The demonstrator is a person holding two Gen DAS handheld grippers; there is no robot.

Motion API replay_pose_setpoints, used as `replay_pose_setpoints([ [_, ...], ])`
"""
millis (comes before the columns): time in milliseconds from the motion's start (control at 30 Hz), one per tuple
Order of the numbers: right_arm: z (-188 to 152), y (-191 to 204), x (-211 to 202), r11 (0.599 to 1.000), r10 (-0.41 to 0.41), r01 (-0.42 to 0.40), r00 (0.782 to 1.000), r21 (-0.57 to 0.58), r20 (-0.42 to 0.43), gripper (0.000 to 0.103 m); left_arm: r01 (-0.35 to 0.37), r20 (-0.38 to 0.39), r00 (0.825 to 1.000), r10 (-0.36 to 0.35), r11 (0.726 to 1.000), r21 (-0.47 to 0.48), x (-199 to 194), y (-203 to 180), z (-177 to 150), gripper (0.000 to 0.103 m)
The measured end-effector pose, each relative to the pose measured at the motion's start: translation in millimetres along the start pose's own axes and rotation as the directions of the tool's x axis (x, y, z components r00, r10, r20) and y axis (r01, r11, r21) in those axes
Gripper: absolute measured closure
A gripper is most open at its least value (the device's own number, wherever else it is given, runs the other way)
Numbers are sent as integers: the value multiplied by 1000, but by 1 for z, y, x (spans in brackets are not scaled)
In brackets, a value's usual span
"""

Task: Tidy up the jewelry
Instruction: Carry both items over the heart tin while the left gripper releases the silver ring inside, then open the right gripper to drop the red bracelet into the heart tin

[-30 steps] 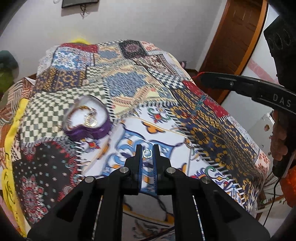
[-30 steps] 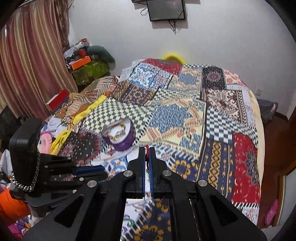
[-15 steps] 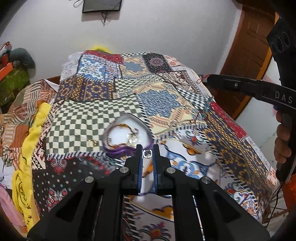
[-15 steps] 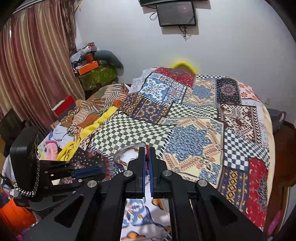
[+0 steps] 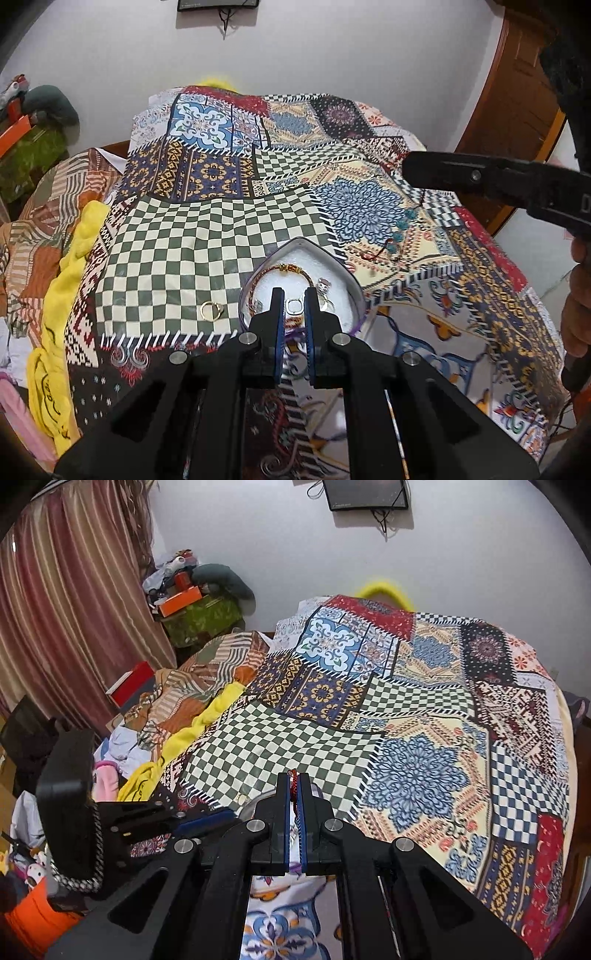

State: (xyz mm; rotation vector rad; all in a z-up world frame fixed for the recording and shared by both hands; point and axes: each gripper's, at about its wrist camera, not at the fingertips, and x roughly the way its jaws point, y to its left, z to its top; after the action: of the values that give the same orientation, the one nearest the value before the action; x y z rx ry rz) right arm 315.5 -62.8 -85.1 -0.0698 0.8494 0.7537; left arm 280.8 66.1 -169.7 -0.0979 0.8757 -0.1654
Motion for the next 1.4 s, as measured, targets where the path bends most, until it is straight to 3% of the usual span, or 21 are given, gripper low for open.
replay_pose_setpoints([
  [300, 8, 0, 37, 1000, -4, 5, 997, 2, -78, 100, -11, -58, 998, 12, 1000, 13, 35, 5, 6, 95],
  [633, 2, -10, 73, 1000, -1, 6, 983, 28, -184, 100, 15, -94, 995, -18, 999, -33, 46, 14, 8, 95],
  [733, -1, -13, 80, 999, 25, -15, 977, 52, -212, 100, 24, -89, 996, -29, 998, -55, 41, 18, 8, 94],
  [867, -4, -11, 87, 999, 18, -8, 971, 42, -239, 100, 4, -69, 998, -9, 998, -68, 31, 22, 8, 83],
  [1100, -6, -10, 92, 999, 17, -3, 962, 53, -271, 99, -31, -34, 999, 28, 995, -91, 4, 37, 10, 79],
  [1233, -6, -10, 89, 998, 23, -5, 959, 63, -283, 94, -53, -8, 999, 52, 992, -112, -14, 49, 11, 68],
  [1400, -6, -4, 73, 999, -27, 33, 967, 20, -252, 84, -73, -1, 997, 74, 989, -126, -31, 60, 7, 68],
])
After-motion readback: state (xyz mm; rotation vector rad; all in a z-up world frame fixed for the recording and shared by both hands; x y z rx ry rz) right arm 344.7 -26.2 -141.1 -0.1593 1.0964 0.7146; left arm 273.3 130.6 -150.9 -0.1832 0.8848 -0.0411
